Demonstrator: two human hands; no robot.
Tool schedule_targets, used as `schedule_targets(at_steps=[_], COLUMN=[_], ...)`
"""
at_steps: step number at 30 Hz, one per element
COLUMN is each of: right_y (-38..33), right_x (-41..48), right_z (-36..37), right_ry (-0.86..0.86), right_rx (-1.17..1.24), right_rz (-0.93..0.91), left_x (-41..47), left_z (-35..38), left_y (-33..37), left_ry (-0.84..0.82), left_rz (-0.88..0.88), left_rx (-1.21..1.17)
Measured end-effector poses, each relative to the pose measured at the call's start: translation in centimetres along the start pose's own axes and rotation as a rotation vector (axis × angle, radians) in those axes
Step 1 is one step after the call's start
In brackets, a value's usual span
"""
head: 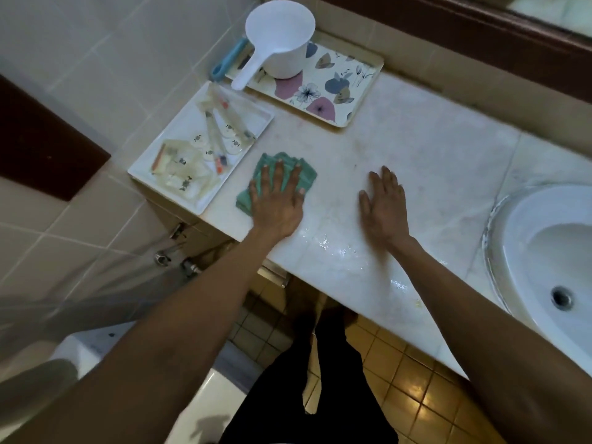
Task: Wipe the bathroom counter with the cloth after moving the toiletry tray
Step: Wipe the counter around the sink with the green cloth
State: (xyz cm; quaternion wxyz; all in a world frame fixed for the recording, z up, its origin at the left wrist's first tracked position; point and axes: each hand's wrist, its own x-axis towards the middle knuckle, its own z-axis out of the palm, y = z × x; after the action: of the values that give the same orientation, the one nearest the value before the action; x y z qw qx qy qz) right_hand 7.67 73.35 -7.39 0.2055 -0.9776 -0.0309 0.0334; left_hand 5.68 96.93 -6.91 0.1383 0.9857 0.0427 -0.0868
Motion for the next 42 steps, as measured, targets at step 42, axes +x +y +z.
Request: schedule_targets(at_steps=[42], right_y=[24.9], right_x=[-21.1], right_z=[-11.6], right_ry=[-0.106], right_rx=[-0.130], right_rz=[-0.149], left_x=[-18.3], left_z=[10.2], left_y=[24.3], left_ry=[-0.151], left_rz=[0.373], left_rx=[0.049])
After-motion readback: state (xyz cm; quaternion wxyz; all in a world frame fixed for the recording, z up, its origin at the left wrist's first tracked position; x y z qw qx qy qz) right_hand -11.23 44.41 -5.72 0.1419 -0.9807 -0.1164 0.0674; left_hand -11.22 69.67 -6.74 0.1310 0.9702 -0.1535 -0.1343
